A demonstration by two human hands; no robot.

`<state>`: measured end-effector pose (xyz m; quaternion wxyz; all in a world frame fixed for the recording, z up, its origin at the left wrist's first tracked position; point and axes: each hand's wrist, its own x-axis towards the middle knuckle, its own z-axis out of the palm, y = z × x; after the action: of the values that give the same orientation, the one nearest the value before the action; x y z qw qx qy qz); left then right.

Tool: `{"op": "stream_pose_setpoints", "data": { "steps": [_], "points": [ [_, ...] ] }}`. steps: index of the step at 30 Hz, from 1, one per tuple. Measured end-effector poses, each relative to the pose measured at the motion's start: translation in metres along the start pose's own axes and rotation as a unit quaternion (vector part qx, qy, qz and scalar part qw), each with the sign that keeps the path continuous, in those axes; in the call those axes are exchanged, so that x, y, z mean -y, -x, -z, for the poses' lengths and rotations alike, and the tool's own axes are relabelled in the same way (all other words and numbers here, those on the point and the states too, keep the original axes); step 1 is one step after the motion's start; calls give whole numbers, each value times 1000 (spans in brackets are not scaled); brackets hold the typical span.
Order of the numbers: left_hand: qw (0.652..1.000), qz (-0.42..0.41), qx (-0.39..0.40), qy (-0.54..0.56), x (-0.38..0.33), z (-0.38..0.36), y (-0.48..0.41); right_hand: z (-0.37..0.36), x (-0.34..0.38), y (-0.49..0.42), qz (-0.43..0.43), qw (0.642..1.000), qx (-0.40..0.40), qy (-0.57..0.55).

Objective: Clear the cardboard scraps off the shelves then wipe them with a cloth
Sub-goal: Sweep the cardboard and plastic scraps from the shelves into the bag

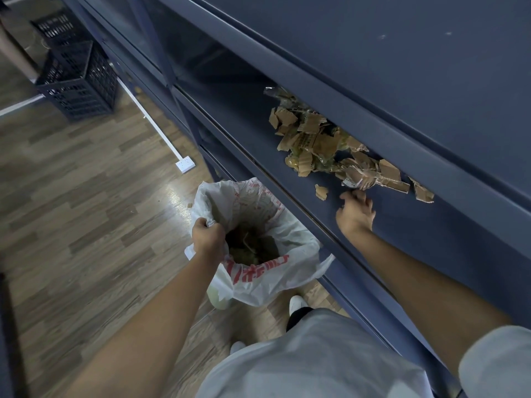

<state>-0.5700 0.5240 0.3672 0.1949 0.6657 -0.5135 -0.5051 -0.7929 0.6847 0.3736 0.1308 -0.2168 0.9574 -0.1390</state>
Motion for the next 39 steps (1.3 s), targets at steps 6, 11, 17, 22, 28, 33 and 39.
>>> {"op": "stream_pose_setpoints", "data": {
  "steps": [6,11,17,22,28,33,39],
  "points": [
    [1000,-1,-4,0,-1,0,1,2,20,1,56,998,8,-34],
    [1000,2,-3,-1,0,0,-1,-3,73,16,184,962,131,-155],
    [1000,3,-1,3,0,1,-4,11,58,-25,123,992,38,-10],
    [1000,5,-16,4,-1,-1,-2,27,15,-64,5,998,32,-47],
    [1000,15,-14,20,-2,-3,-9,-10,21,-50,45,989,123,62],
    [1000,3,-13,5,-3,-5,-7,-34,44,-2,93,984,99,113],
    [1000,4,-10,-3,-6,-3,-8,-41,54,27,135,977,99,135]
  ]
}}
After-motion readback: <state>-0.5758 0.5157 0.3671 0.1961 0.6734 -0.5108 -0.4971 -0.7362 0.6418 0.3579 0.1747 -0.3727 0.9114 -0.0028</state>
